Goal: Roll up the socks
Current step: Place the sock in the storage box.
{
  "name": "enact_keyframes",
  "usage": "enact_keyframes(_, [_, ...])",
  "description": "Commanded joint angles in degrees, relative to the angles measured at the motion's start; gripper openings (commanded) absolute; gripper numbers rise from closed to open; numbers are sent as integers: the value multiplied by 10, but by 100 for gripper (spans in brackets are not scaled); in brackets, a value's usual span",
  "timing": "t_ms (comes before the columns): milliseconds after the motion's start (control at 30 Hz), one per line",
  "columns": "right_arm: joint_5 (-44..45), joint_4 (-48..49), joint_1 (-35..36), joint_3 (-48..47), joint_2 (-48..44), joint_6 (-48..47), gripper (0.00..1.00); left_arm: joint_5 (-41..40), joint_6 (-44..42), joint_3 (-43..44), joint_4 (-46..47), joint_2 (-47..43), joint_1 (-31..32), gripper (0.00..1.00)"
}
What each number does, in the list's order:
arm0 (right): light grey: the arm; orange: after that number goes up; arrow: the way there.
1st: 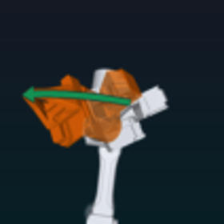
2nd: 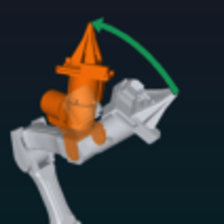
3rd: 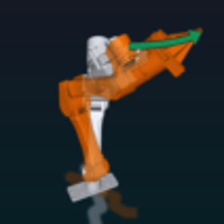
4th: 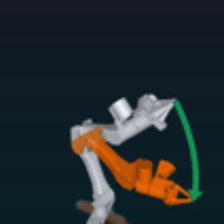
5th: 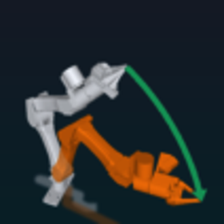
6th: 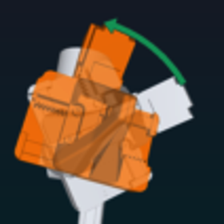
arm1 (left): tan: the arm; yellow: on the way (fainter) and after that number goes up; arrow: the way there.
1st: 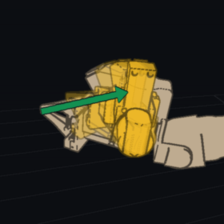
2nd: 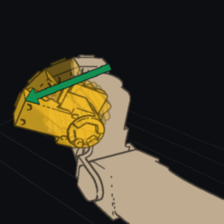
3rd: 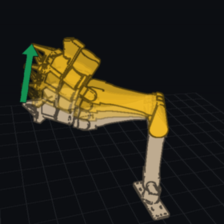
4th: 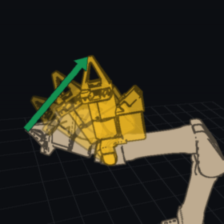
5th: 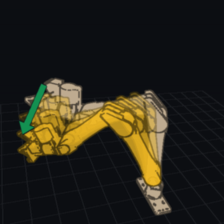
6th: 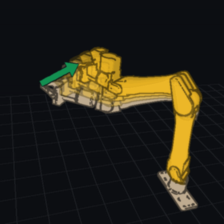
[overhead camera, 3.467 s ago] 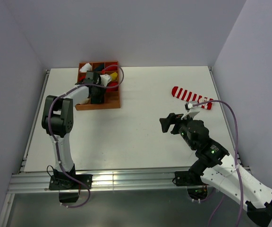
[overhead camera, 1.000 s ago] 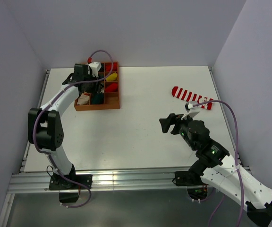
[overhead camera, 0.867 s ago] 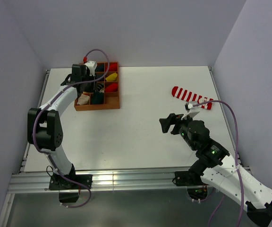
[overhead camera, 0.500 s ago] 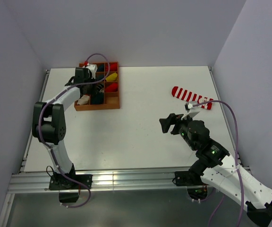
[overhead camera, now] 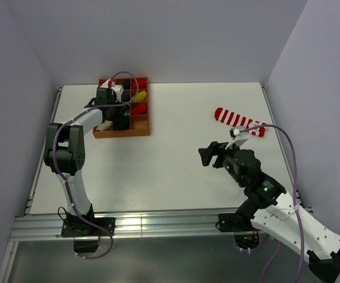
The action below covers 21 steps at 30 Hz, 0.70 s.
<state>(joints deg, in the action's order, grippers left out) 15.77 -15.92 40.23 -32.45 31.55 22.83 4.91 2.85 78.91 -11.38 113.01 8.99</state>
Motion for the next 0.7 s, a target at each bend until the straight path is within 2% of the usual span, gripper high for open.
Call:
enact_keyframes(0, [3,20,-3,-2,0,-7,85,32,5,11,-62,48,7,23])
enact_keyframes(200, [1,24,-3,0,-1,-6,85,6,17,22,-107,71,15,21])
enact_keyframes(367, [-4,26,-3,1,1,-4,84,-41,31,46,-145,109,20,24])
enact_keyframes(467, [0,20,-3,2,-2,-4,84,-45,36,35,-132,95,26,28])
enact_keyframes(567, [2,17,-3,-1,-7,-3,84,-37,44,36,-121,58,27,38])
enact_keyframes(600, [3,14,-3,-2,-8,-2,84,-39,47,37,-118,47,27,44])
enact_keyframes(667, [7,13,-3,-8,-10,-2,84,-38,51,48,-120,16,27,48])
